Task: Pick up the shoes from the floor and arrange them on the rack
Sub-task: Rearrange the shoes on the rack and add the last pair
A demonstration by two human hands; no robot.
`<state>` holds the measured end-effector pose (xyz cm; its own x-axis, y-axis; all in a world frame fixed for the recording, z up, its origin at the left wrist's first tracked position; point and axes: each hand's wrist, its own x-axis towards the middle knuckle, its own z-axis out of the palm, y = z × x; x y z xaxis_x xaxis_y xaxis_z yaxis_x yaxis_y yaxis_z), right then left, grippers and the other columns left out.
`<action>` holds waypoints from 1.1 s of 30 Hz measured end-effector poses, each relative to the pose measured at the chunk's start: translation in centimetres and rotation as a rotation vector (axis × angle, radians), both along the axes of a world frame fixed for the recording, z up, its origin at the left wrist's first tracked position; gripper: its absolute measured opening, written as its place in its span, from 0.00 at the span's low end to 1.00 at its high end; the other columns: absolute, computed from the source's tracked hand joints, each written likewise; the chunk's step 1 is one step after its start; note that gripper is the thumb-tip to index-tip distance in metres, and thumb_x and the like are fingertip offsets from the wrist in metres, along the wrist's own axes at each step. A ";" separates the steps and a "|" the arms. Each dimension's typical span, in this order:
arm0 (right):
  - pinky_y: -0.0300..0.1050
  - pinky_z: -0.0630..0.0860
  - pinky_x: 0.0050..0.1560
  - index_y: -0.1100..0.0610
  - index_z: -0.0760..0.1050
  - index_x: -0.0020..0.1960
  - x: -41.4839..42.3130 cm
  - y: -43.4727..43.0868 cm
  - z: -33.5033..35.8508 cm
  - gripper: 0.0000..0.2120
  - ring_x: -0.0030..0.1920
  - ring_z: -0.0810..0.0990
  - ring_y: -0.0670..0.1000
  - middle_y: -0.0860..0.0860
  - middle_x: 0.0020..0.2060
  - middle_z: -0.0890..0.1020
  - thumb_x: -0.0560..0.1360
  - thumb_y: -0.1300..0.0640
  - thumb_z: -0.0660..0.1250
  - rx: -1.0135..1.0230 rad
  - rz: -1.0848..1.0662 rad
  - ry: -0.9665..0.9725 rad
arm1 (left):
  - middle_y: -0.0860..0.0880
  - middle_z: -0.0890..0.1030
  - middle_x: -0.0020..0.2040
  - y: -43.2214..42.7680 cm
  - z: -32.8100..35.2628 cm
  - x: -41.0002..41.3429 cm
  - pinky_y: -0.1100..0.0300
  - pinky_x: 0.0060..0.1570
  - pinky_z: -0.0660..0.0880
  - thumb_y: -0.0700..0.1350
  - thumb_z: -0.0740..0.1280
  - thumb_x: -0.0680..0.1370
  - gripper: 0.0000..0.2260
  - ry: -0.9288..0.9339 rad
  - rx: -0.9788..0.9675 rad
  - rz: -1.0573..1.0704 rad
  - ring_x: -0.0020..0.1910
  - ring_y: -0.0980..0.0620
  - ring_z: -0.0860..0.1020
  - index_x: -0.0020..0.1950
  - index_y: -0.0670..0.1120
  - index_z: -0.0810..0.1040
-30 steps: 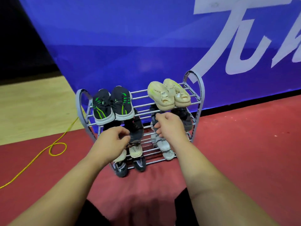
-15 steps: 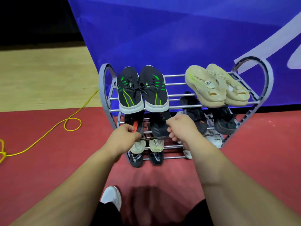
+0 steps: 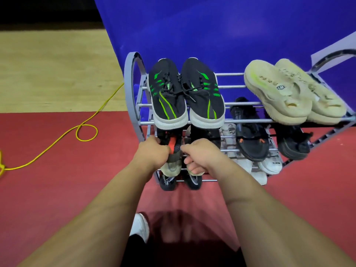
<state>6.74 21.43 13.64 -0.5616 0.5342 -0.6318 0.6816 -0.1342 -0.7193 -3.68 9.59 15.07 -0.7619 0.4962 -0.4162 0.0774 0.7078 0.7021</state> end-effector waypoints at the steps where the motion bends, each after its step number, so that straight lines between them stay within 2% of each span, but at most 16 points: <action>1: 0.45 0.78 0.33 0.59 0.75 0.46 -0.5 -0.5 -0.2 0.13 0.33 0.78 0.56 0.58 0.39 0.81 0.79 0.49 0.66 -0.008 0.010 -0.026 | 0.44 0.80 0.42 -0.2 -0.3 -0.3 0.57 0.34 0.68 0.48 0.66 0.66 0.11 -0.017 -0.007 0.025 0.36 0.45 0.73 0.44 0.44 0.76; 4: 0.52 0.84 0.40 0.61 0.77 0.51 -1.7 -1.8 -0.9 0.19 0.36 0.82 0.59 0.59 0.43 0.83 0.78 0.44 0.64 -0.011 0.009 -0.087 | 0.39 0.75 0.40 -0.6 -1.1 -0.9 0.57 0.34 0.68 0.41 0.63 0.70 0.05 -0.110 -0.023 0.084 0.36 0.43 0.71 0.45 0.43 0.72; 6: 0.52 0.84 0.42 0.62 0.78 0.57 -2.3 -2.4 -1.4 0.21 0.35 0.82 0.58 0.58 0.41 0.81 0.78 0.44 0.63 -0.091 -0.067 -0.057 | 0.31 0.76 0.47 -0.7 -1.7 -1.4 0.56 0.34 0.71 0.38 0.62 0.74 0.05 -0.160 -0.023 0.100 0.37 0.41 0.72 0.48 0.41 0.74; 7: 0.50 0.84 0.40 0.62 0.78 0.57 -2.5 -2.7 -1.5 0.20 0.33 0.83 0.57 0.56 0.38 0.82 0.80 0.45 0.63 -0.143 -0.105 -0.023 | 0.31 0.78 0.50 -0.8 -2.0 -1.6 0.55 0.34 0.75 0.38 0.63 0.75 0.07 -0.178 -0.001 0.109 0.38 0.40 0.75 0.52 0.40 0.76; 9: 0.45 0.83 0.33 0.60 0.78 0.54 -2.6 -3.2 -1.5 0.14 0.30 0.84 0.54 0.56 0.36 0.84 0.82 0.49 0.63 -0.256 -0.168 0.055 | 0.35 0.81 0.50 -1.0 -2.1 -1.8 0.52 0.39 0.82 0.39 0.64 0.77 0.08 -0.245 0.044 0.148 0.42 0.39 0.81 0.55 0.41 0.77; 10: 0.46 0.83 0.33 0.60 0.78 0.52 -2.7 -3.3 -1.6 0.12 0.32 0.85 0.55 0.58 0.39 0.86 0.82 0.51 0.64 -0.295 -0.195 0.083 | 0.38 0.80 0.46 -1.1 -2.0 -1.7 0.54 0.37 0.82 0.38 0.64 0.78 0.05 -0.280 0.064 0.162 0.40 0.40 0.80 0.53 0.42 0.76; 12: 0.48 0.84 0.38 0.61 0.78 0.50 -2.8 -3.3 -2.2 0.10 0.41 0.86 0.59 0.64 0.49 0.86 0.82 0.54 0.65 -0.328 -0.227 0.096 | 0.43 0.74 0.38 -1.2 -1.8 -1.5 0.59 0.30 0.75 0.38 0.62 0.79 0.03 -0.351 0.084 0.184 0.30 0.46 0.74 0.46 0.44 0.73; 13: 0.49 0.84 0.39 0.61 0.78 0.50 -2.8 -3.2 -2.3 0.09 0.42 0.85 0.59 0.64 0.50 0.85 0.82 0.55 0.65 -0.344 -0.241 0.102 | 0.45 0.72 0.37 -1.3 -1.8 -1.4 0.58 0.32 0.75 0.39 0.62 0.79 0.04 -0.379 0.090 0.188 0.29 0.48 0.71 0.45 0.45 0.72; 15: 0.49 0.84 0.39 0.61 0.78 0.50 -2.7 -3.0 -2.2 0.08 0.41 0.85 0.57 0.61 0.45 0.84 0.82 0.56 0.66 -0.381 -0.277 0.132 | 0.43 0.74 0.41 -1.2 -1.8 -1.2 0.54 0.42 0.79 0.42 0.62 0.81 0.04 -0.418 0.110 0.204 0.34 0.47 0.74 0.46 0.44 0.74; 17: 0.50 0.84 0.42 0.61 0.79 0.50 -2.4 -2.5 -1.9 0.09 0.39 0.85 0.56 0.58 0.38 0.84 0.81 0.55 0.66 -0.405 -0.300 0.157 | 0.42 0.79 0.50 -1.1 -1.8 -1.1 0.49 0.51 0.82 0.46 0.64 0.81 0.06 -0.445 0.124 0.222 0.47 0.43 0.82 0.49 0.44 0.76; 19: 0.50 0.84 0.43 0.62 0.80 0.51 -2.0 -2.2 -1.5 0.10 0.38 0.85 0.56 0.58 0.35 0.85 0.80 0.55 0.67 -0.419 -0.276 0.152 | 0.41 0.81 0.55 -0.8 -1.8 -0.9 0.48 0.52 0.82 0.48 0.64 0.81 0.09 -0.473 0.147 0.248 0.54 0.40 0.83 0.54 0.44 0.78; 22: 0.50 0.84 0.46 0.66 0.81 0.57 -1.2 -2.1 -1.2 0.16 0.43 0.86 0.58 0.63 0.46 0.87 0.79 0.53 0.67 -0.422 -0.129 0.059 | 0.39 0.84 0.54 -0.6 -2.1 -0.4 0.53 0.41 0.83 0.49 0.64 0.82 0.12 -0.532 0.154 0.260 0.51 0.40 0.85 0.59 0.41 0.79; 25: 0.53 0.85 0.48 0.64 0.80 0.55 -0.4 -1.7 -1.1 0.22 0.44 0.87 0.59 0.61 0.46 0.87 0.80 0.44 0.66 -0.386 -0.011 -0.038 | 0.38 0.84 0.44 -0.7 -1.8 0.3 0.61 0.25 0.78 0.42 0.62 0.83 0.09 -0.552 0.168 0.273 0.30 0.46 0.85 0.54 0.37 0.77; 27: 0.54 0.85 0.47 0.65 0.78 0.57 0.6 -1.1 -1.4 0.35 0.47 0.87 0.61 0.62 0.48 0.87 0.77 0.31 0.63 -0.405 0.009 -0.107 | 0.39 0.83 0.39 -0.7 -1.6 0.6 0.63 0.22 0.76 0.39 0.61 0.84 0.07 -0.545 0.159 0.283 0.23 0.49 0.82 0.52 0.37 0.77; 30: 0.54 0.84 0.47 0.66 0.75 0.64 3.2 -0.4 -2.4 0.54 0.51 0.87 0.62 0.65 0.52 0.86 0.67 0.17 0.56 -0.571 -0.024 -0.209 | 0.43 0.83 0.34 -0.5 -1.6 1.1 0.63 0.21 0.75 0.37 0.60 0.84 0.06 -0.559 0.168 0.297 0.21 0.52 0.81 0.52 0.39 0.77; 33: 0.57 0.85 0.47 0.66 0.73 0.65 4.9 0.0 -3.5 0.56 0.53 0.86 0.62 0.65 0.53 0.85 0.63 0.16 0.60 -0.634 -0.151 -0.189 | 0.45 0.82 0.29 -0.2 -1.7 1.4 0.63 0.20 0.75 0.35 0.60 0.84 0.08 -0.591 0.190 0.323 0.22 0.51 0.81 0.47 0.39 0.76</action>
<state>11.59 21.39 10.15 -0.3586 0.0920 -0.9289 0.7286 -0.5946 -0.3401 -2.31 9.41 13.36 -0.5559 0.3885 -0.7349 -0.5491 0.4921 0.6755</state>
